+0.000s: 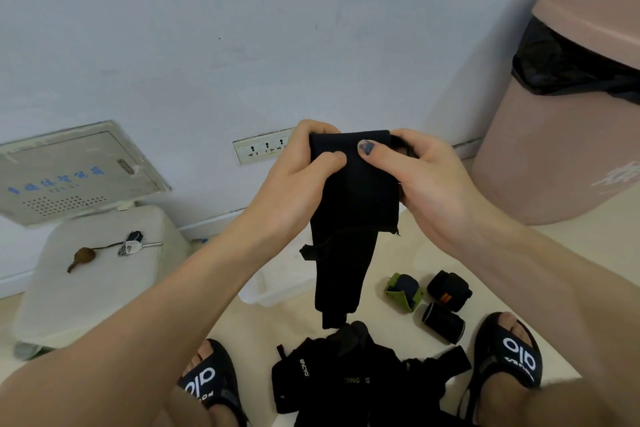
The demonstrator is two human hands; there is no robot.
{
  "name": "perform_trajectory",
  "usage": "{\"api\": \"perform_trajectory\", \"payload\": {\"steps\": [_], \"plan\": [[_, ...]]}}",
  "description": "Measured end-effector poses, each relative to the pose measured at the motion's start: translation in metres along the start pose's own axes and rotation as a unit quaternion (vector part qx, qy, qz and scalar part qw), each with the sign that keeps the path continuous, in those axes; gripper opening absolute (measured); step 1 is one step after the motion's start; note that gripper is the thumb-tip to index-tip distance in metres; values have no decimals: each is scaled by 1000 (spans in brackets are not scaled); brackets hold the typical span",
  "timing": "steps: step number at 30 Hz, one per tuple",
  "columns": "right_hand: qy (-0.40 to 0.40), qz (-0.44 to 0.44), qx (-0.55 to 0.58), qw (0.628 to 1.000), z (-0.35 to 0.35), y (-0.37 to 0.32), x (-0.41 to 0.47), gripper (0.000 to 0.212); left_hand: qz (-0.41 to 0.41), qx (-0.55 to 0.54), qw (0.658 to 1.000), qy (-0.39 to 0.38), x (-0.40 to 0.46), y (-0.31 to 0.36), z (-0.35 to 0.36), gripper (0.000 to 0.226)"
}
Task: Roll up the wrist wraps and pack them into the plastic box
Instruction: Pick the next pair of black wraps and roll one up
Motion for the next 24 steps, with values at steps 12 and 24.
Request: {"api": "perform_trajectory", "payload": {"steps": [12,24], "plan": [[96,-33,-113,988,-11,-6,-1,9,-28,42,999,17,3,-3,-6,19],[121,-122,-175,970,4,1,-9,7,24,104,993,-46,-4,-1,6,32]]}}
Point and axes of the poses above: each hand's wrist, its own x-axis towards the middle knuckle, its own z-axis out of the palm, y = z × x, the point moved 5 cm from there along x, towards the middle knuckle, and after that the axes turned 5 degrees about z, right-handed, at the moved point
